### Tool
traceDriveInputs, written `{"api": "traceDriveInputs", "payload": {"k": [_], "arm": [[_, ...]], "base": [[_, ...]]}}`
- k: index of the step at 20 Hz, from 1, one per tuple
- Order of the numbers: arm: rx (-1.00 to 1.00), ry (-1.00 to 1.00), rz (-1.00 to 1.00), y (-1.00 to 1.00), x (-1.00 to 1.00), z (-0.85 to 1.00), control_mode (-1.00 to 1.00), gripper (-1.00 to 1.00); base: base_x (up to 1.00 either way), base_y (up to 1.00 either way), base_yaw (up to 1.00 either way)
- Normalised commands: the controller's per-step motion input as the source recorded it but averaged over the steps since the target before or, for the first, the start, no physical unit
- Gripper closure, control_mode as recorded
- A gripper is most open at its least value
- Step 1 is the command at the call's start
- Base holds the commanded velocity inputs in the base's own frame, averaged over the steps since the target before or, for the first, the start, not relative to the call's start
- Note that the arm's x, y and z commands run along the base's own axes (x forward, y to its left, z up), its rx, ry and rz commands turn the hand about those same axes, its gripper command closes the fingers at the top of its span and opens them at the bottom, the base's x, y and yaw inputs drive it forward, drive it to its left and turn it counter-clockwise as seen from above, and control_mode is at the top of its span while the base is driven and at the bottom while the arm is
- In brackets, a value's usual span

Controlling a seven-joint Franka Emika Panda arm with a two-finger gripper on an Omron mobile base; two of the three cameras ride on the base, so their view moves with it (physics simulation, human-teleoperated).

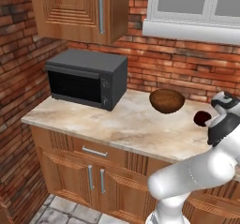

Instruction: Clear the mugs and bowl far away from the sink.

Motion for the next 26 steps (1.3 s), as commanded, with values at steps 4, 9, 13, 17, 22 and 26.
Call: {"api": "traceDriveInputs", "payload": {"k": [4, 9, 13, 17, 22, 26], "arm": [[0.0, 0.04, 0.0, 0.0, 0.4, 0.0, -1.0, 1.0], [-0.07, 0.1, -0.05, 0.0, 0.59, 0.0, -1.0, 1.0], [-0.06, 0.1, -0.06, -0.04, 0.6, -0.14, -1.0, 1.0], [-0.04, 0.02, 0.0, -0.16, 0.24, -0.36, -1.0, 1.0], [-0.01, 0.0, 0.01, -0.12, 0.03, -0.22, -1.0, 1.0], [0.0, 0.0, 0.01, -0.12, 0.0, -0.04, -1.0, 1.0]], "base": [[0.0, 0.0, 0.0], [0.0, 0.0, 0.0], [0.0, 0.0, 0.0], [0.0, 0.0, 0.0], [0.0, 0.0, 0.0], [0.0, 0.0, 0.0]]}}
